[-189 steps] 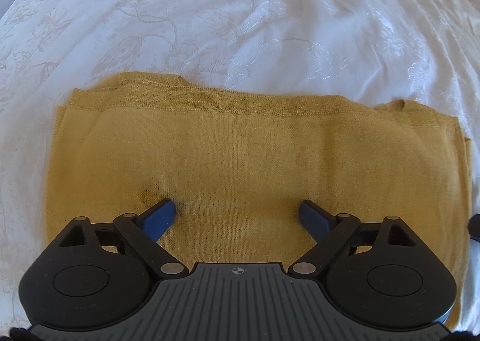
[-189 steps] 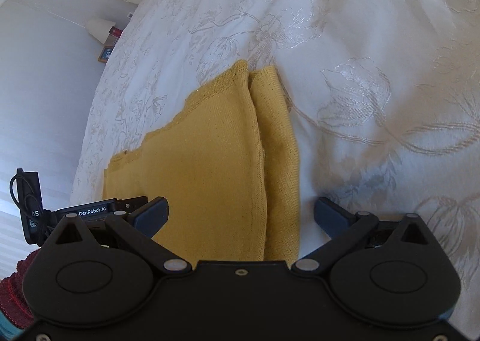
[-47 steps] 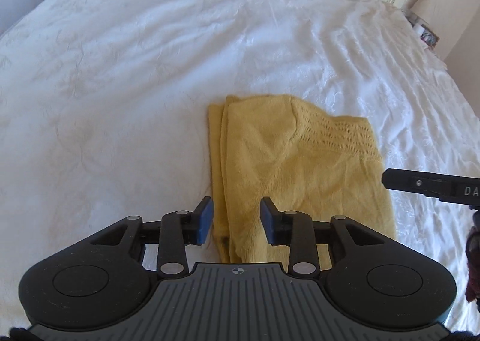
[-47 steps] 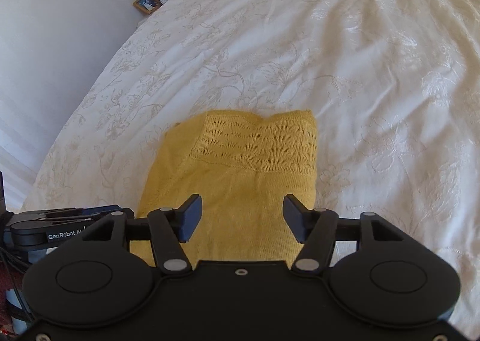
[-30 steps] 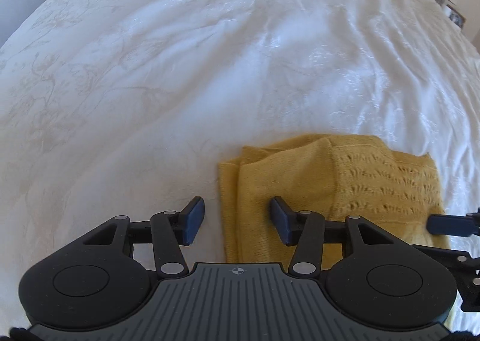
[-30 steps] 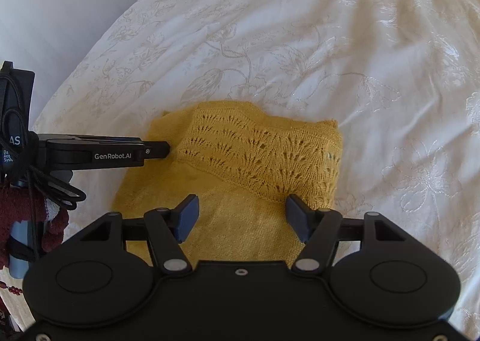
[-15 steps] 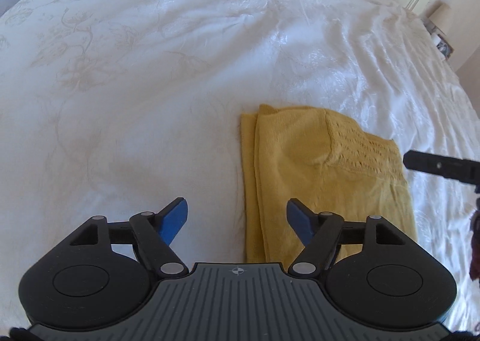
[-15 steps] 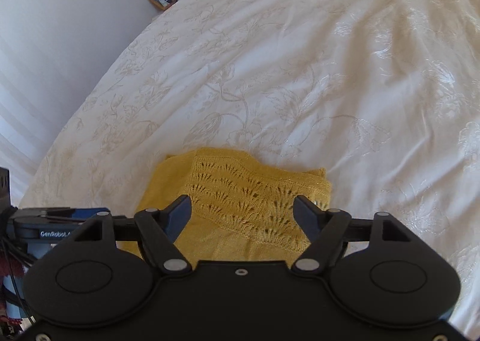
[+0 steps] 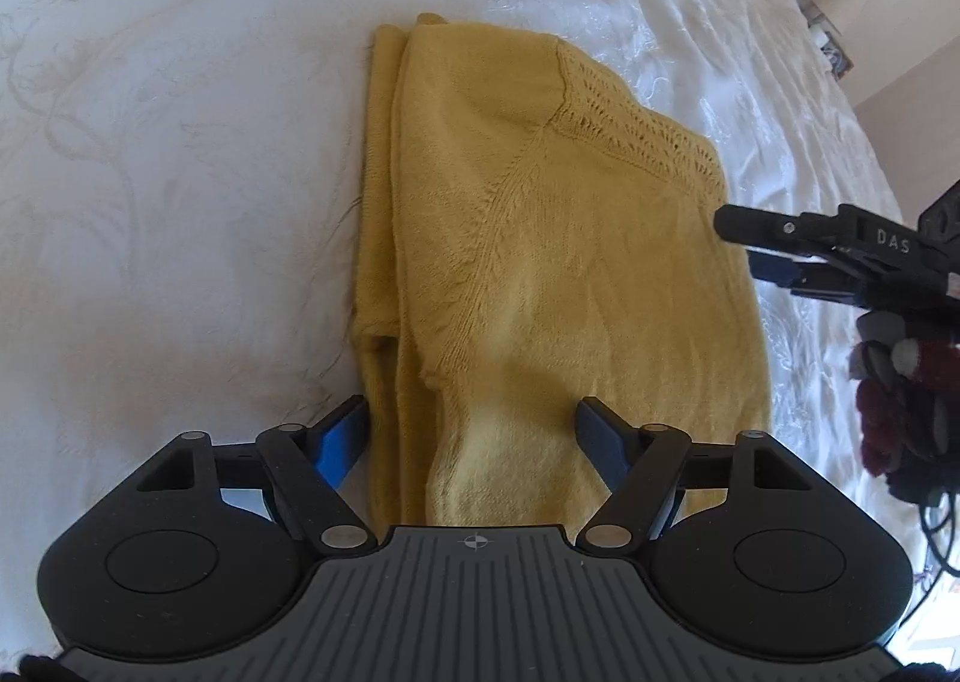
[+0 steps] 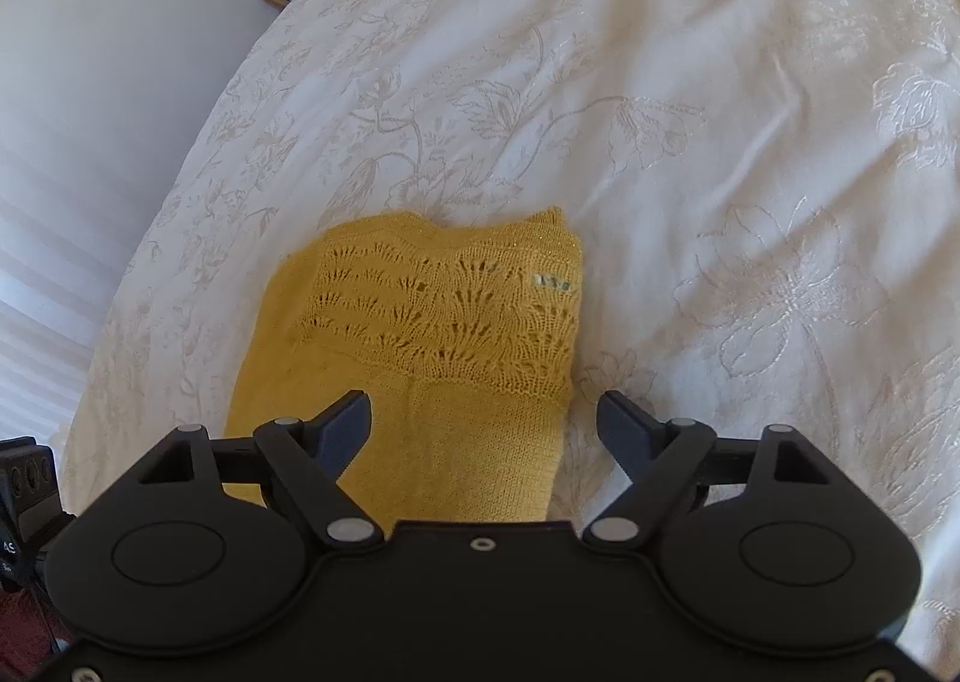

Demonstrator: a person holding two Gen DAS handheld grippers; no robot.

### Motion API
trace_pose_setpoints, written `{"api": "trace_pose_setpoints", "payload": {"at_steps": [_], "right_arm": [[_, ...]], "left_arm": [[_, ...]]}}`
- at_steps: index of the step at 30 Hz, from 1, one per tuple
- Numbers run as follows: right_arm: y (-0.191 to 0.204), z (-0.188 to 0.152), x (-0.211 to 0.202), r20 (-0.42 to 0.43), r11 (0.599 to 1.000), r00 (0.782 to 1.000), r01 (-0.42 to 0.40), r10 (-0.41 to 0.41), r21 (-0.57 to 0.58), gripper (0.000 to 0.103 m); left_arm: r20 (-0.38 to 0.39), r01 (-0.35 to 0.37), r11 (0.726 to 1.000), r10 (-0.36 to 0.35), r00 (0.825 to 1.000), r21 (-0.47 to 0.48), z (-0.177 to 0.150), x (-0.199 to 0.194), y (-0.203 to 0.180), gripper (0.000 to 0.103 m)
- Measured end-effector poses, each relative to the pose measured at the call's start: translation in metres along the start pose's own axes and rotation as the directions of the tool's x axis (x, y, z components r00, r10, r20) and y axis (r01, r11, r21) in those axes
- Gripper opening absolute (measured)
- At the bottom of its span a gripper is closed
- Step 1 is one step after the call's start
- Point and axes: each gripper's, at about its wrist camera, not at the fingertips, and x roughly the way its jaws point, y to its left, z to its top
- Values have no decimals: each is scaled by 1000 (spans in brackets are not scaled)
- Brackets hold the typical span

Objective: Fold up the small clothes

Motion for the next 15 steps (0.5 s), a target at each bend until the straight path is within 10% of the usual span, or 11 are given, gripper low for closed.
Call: {"api": "trace_pose_setpoints", "payload": {"at_steps": [15], "right_arm": [[9, 26, 47, -27, 990, 989, -142, 142, -7, 103]], "left_arm": [[-4, 186, 982, -186, 983, -10, 6, 20, -9, 94]]}}
